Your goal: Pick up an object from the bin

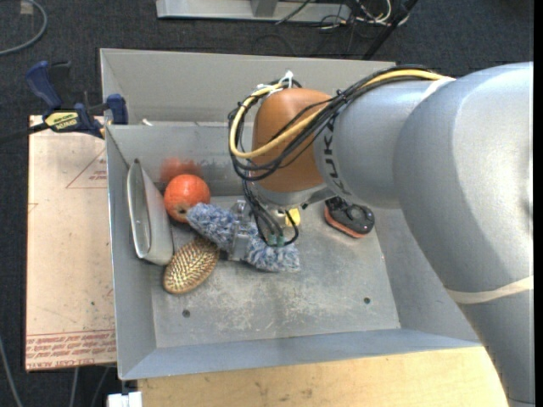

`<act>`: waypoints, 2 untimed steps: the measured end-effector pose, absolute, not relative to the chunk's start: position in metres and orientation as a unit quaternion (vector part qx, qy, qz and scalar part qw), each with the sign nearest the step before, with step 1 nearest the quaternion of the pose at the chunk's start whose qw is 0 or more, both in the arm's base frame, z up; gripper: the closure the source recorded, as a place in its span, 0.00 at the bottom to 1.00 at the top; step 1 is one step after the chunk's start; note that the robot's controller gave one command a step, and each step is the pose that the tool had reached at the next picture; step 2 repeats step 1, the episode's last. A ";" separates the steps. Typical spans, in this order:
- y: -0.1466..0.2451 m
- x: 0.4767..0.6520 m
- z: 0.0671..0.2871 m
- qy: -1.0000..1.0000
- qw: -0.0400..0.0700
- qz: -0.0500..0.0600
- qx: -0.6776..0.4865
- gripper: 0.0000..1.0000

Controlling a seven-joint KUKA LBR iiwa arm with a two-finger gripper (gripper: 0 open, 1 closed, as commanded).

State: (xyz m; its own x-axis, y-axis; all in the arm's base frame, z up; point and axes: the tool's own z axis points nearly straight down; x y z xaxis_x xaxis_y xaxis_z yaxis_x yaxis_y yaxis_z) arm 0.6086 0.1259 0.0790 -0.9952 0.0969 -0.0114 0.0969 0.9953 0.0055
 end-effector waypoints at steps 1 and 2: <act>0.126 0.607 0.097 0.999 0.003 0.002 0.049 1.00; 0.126 0.607 0.097 0.999 0.003 0.002 0.049 1.00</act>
Offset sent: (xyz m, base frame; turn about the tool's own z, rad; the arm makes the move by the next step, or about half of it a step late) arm 0.0000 0.0001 0.0318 0.0000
